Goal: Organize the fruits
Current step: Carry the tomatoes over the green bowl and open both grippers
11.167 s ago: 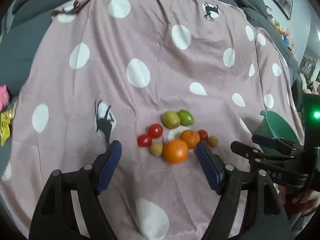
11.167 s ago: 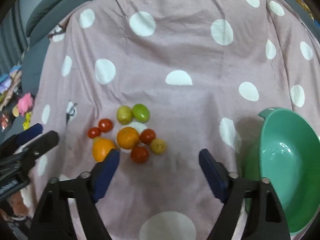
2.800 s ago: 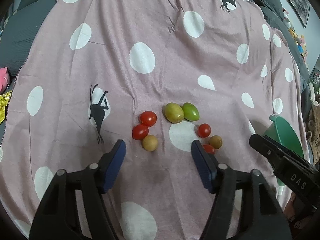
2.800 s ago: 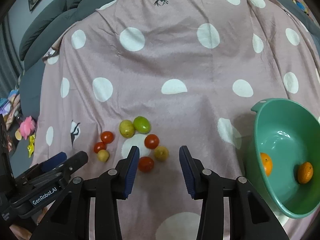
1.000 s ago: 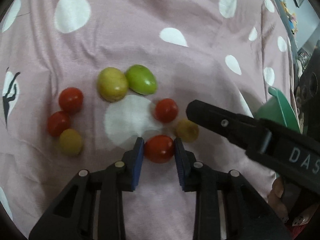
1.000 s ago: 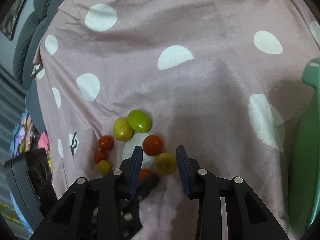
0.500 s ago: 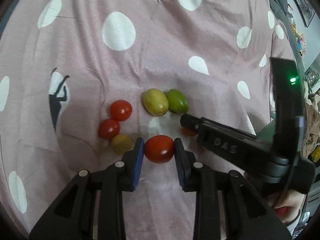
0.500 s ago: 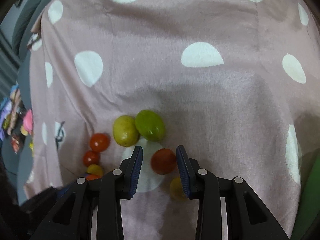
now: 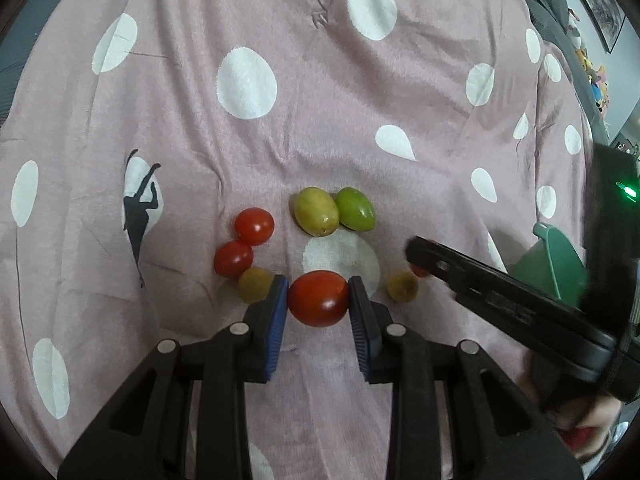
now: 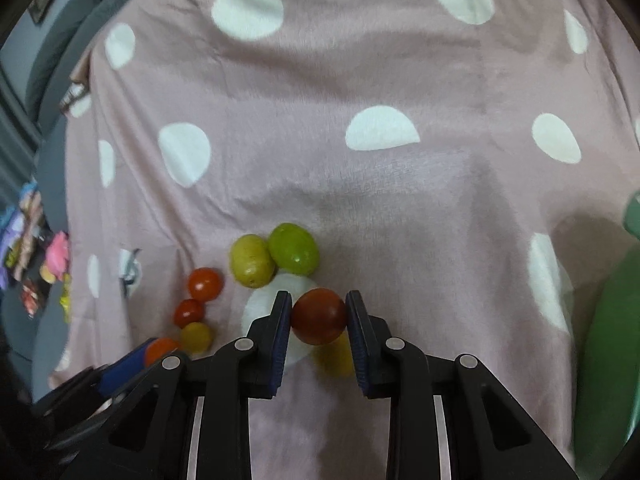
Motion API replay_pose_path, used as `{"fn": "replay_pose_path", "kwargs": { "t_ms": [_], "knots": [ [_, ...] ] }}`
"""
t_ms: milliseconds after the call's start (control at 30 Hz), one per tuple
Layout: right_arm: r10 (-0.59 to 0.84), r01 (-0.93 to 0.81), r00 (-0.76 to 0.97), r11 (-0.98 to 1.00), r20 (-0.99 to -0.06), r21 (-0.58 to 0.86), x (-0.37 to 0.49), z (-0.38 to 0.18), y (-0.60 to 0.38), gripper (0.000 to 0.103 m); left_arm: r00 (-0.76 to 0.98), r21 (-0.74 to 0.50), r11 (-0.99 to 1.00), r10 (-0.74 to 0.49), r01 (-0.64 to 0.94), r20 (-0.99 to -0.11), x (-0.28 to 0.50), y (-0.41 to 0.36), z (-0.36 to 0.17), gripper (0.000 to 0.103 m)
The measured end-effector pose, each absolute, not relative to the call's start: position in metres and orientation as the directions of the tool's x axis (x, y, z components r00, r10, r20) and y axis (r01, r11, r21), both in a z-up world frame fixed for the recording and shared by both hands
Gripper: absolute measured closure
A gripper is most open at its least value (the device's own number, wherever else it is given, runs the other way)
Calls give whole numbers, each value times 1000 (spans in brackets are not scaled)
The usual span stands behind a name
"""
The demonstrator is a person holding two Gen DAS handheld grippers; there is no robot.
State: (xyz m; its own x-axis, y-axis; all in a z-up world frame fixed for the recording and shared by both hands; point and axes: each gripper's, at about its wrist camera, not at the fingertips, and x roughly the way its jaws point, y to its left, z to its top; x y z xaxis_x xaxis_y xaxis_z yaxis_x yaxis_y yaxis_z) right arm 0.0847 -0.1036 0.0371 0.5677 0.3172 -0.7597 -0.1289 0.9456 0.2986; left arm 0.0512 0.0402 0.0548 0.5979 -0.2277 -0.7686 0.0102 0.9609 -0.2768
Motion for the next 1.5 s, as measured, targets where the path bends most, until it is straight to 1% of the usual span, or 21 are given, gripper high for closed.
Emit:
{"fn": "replay_pose_path", "kwargs": {
  "t_ms": [167, 367, 500, 667, 933, 1133, 1267, 1333, 1500],
  "knots": [
    [324, -131, 617, 941, -717, 313, 55, 60, -114, 74, 615, -250, 968, -208, 17, -761, 44, 36, 61, 73],
    [347, -110, 637, 925, -688, 364, 32, 65, -128, 74, 629, -226, 974, -197, 35, -752, 38, 28, 66, 73],
    [313, -99, 670, 936, -673, 336, 26, 75, -136, 74, 638, -205, 977, -194, 58, -745, 33, 19, 71, 73],
    [282, -76, 709, 942, -646, 328, 16, 90, -151, 74, 657, -199, 973, -223, 112, -721, 26, 1, 84, 73],
    [177, 6, 791, 955, -586, 297, -5, 116, -195, 73, 686, -162, 957, -285, 239, -669, 19, -59, 114, 73],
    [73, 124, 824, 945, -561, 304, -20, 125, -239, 73, 663, -178, 926, -365, 334, -653, 19, -112, 119, 73],
    [6, 206, 826, 927, -564, 312, -28, 124, -267, 73, 640, -161, 904, -398, 397, -657, 20, -151, 119, 73],
    [-5, 232, 824, 915, -566, 330, -31, 122, -280, 73, 627, -159, 894, -411, 418, -662, 21, -165, 119, 73],
    [-55, 317, 795, 886, -603, 338, -32, 110, -304, 73, 591, -144, 877, -422, 458, -688, 26, -198, 109, 73]
  ]
}}
